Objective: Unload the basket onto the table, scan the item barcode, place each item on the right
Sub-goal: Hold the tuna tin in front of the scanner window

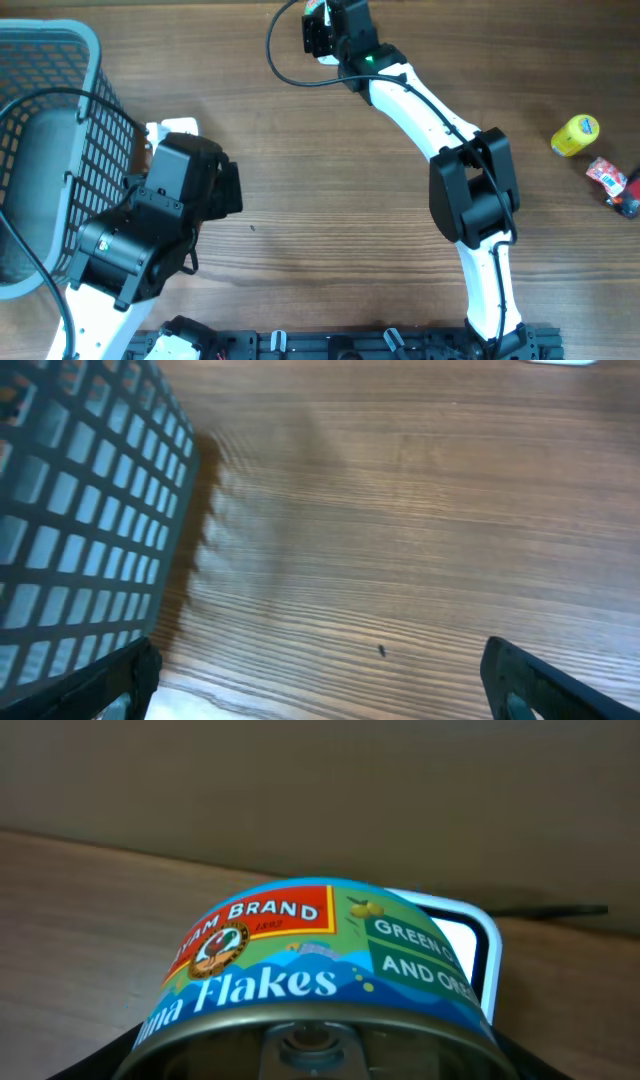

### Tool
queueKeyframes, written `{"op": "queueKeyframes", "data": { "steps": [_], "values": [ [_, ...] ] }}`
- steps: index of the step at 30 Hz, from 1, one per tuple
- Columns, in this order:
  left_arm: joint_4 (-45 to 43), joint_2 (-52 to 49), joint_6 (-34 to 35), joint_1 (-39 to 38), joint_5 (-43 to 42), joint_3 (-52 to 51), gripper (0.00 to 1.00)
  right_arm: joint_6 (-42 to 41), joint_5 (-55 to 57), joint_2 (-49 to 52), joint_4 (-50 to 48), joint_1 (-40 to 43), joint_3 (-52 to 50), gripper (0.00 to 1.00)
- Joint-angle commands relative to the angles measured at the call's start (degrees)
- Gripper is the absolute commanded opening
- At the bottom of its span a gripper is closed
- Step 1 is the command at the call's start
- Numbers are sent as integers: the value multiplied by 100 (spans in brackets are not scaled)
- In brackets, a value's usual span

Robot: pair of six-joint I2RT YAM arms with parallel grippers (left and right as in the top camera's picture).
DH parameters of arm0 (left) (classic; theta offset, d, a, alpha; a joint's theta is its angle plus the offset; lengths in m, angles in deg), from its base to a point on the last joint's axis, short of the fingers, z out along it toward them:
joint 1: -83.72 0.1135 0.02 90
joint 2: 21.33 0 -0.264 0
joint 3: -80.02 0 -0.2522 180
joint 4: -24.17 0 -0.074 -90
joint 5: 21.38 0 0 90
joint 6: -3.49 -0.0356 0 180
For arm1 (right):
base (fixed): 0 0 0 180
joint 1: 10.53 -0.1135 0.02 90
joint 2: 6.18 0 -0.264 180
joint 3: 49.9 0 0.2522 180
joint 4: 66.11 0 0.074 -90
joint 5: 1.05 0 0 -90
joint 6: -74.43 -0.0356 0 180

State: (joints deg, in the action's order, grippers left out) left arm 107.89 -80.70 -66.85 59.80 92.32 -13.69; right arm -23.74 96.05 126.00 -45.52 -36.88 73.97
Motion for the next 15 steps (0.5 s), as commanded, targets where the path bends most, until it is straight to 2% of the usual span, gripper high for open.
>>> {"op": "queueKeyframes", "data": {
  "steps": [1, 10, 15],
  "values": [
    [-7, 2, 72, 31, 345, -28, 100, 291, 258, 345, -389, 33, 153, 63],
    [-2, 2, 72, 31, 343, -28, 100, 968, 455, 918, -1753, 76, 153, 63],
    [-2, 0, 74, 31, 343, -28, 100, 916, 452, 927, -1912, 243, 153, 62]
  ]
}}
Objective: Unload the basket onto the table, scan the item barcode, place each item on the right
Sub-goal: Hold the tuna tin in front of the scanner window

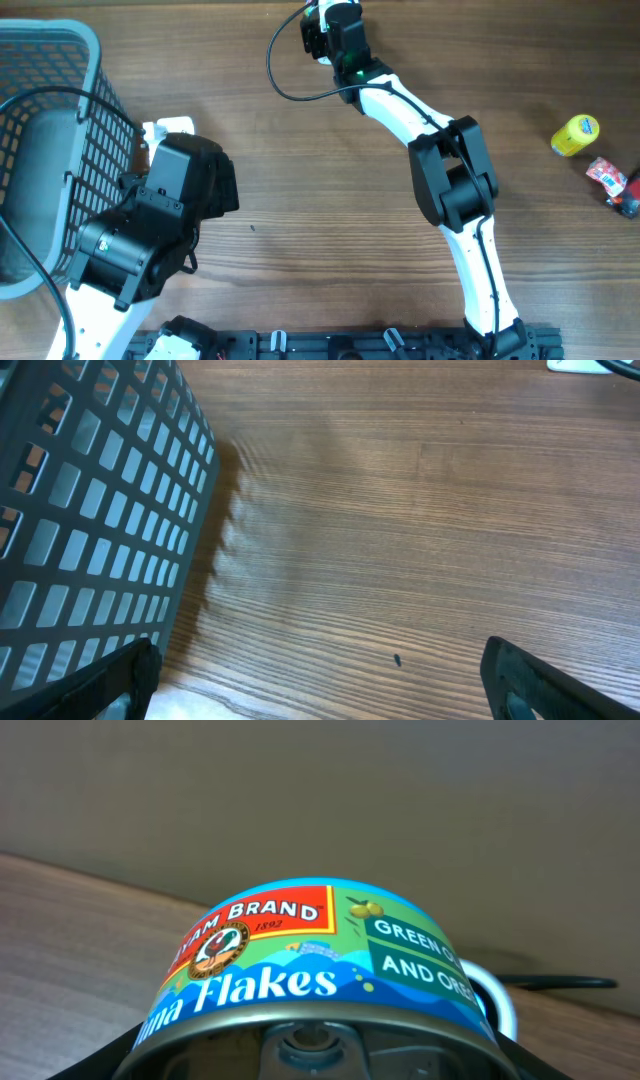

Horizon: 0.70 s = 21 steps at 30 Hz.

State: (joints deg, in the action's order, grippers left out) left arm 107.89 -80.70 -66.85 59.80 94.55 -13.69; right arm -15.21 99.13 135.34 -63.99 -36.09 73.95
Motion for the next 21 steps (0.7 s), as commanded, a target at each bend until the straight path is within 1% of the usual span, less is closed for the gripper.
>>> {"op": "queueKeyframes", "data": {
  "steps": [1, 7, 13, 18, 21],
  "values": [
    [-2, 0, 74, 31, 120, -28, 100, 17, 142, 17, -63, 214, 155, 63],
    [-2, 0, 72, 31, 120, -28, 100, -96, -85, 122, -20, 323, 155, 63],
    [-4, 0, 72, 31, 120, -28, 100, -280, -608, 122, 7, 262, 155, 63],
    [-2, 0, 72, 31, 120, -28, 100, -531, -645, 122, 79, 173, 155, 62],
    [0, 0, 72, 31, 120, -28, 100, -546, -619, 122, 184, 179, 155, 62]
  ]
}}
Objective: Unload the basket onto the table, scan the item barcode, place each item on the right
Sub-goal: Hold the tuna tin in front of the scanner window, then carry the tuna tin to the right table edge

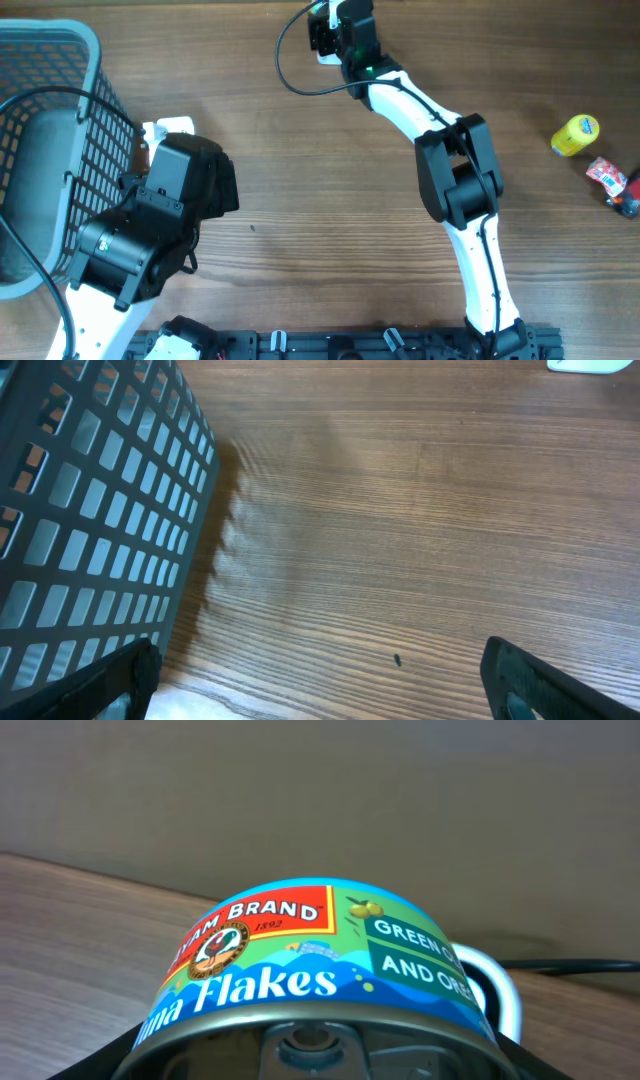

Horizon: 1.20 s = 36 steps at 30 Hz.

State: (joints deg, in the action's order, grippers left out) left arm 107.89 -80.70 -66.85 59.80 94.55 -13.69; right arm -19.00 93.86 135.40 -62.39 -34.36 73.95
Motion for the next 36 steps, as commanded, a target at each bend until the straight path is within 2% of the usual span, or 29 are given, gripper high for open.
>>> {"op": "queueKeyframes", "data": {
  "steps": [1, 9, 15, 22, 25, 28, 32, 36],
  "values": [
    [11, 0, 72, 31, 120, -28, 100, -138, -87, 116, 39, 7, 155, 62],
    [66, 0, 72, 31, 120, -28, 100, 68, -48, -111, 195, 7, 155, 62],
    [63, 0, 74, 31, 118, -28, 100, 501, 411, -796, 1086, 7, 155, 63],
    [66, 0, 74, 31, 116, -28, 100, 511, 505, -2046, 2006, 7, 155, 68],
    [61, 0, 74, 31, 116, -28, 100, 280, 1132, -2702, 3156, 35, 155, 67],
    [52, 0, 74, 31, 70, -28, 100, -566, 1456, -3029, 4660, 223, 155, 67],
    [52, 0, 76, 31, -140, -28, 100, -1875, 1263, -3036, 7049, 765, 136, 66],
    [-98, 0, 74, 31, -625, -28, 100, -1921, 699, -3032, 8019, 1340, -107, 67]
  ]
}}
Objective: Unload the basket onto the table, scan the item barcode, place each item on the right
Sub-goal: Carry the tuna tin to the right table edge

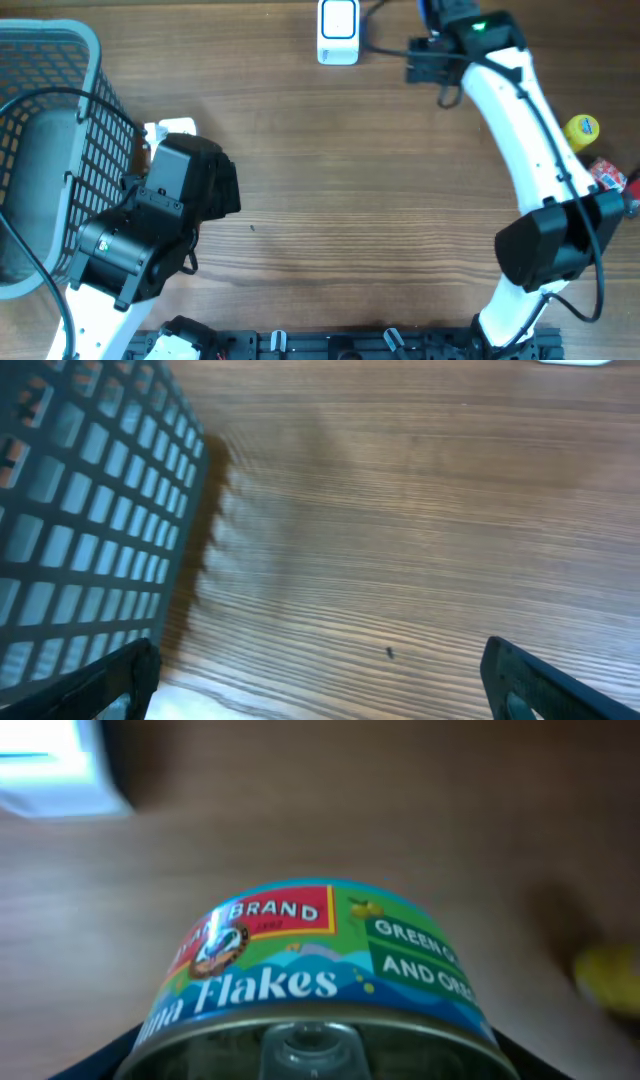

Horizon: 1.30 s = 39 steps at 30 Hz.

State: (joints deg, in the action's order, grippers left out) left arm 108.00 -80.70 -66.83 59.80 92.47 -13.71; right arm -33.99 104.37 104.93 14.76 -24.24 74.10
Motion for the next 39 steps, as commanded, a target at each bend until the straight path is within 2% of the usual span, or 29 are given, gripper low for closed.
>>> {"op": "queueKeyframes", "data": {
  "steps": [1, 4, 10, 12, 17, 28, 29, 31, 34, 39],
  "values": [
    [-155, 0, 72, 31, -525, -26, 100, -428, -422, 15, 457, 494, -227, 67],
    [-238, 0, 72, 26, -697, -26, 100, -420, -505, 15, 402, 911, -732, 67],
    [-254, 0, 70, 15, -933, -26, 100, -267, -553, 15, -901, 1615, -2479, 69],
    [-254, 0, 70, 15, -931, -26, 100, -284, -981, 15, -1296, 1899, -3141, 70],
    [-254, 0, 70, 15, -933, -26, 100, -839, -1141, 15, -1606, 2583, -3866, 72],
    [-188, 0, 72, 15, -933, -26, 100, -1176, -1108, 17, -2345, 4317, -4212, 73],
    [-155, 0, 70, 15, -931, -26, 100, -1169, -1137, 17, -2448, 4424, -4212, 78],
    [-98, 0, 70, 15, -931, -26, 100, -977, -1436, 17, -2627, 4575, -4210, 99],
    [-31, 0, 66, 15, -929, -26, 100, -472, -2138, 15, -2739, 4597, -4203, 100],
    [31, 0, 68, 15, -929, -26, 100, -466, -2155, -164, -2570, 4575, -4199, 100]
  ]
}}
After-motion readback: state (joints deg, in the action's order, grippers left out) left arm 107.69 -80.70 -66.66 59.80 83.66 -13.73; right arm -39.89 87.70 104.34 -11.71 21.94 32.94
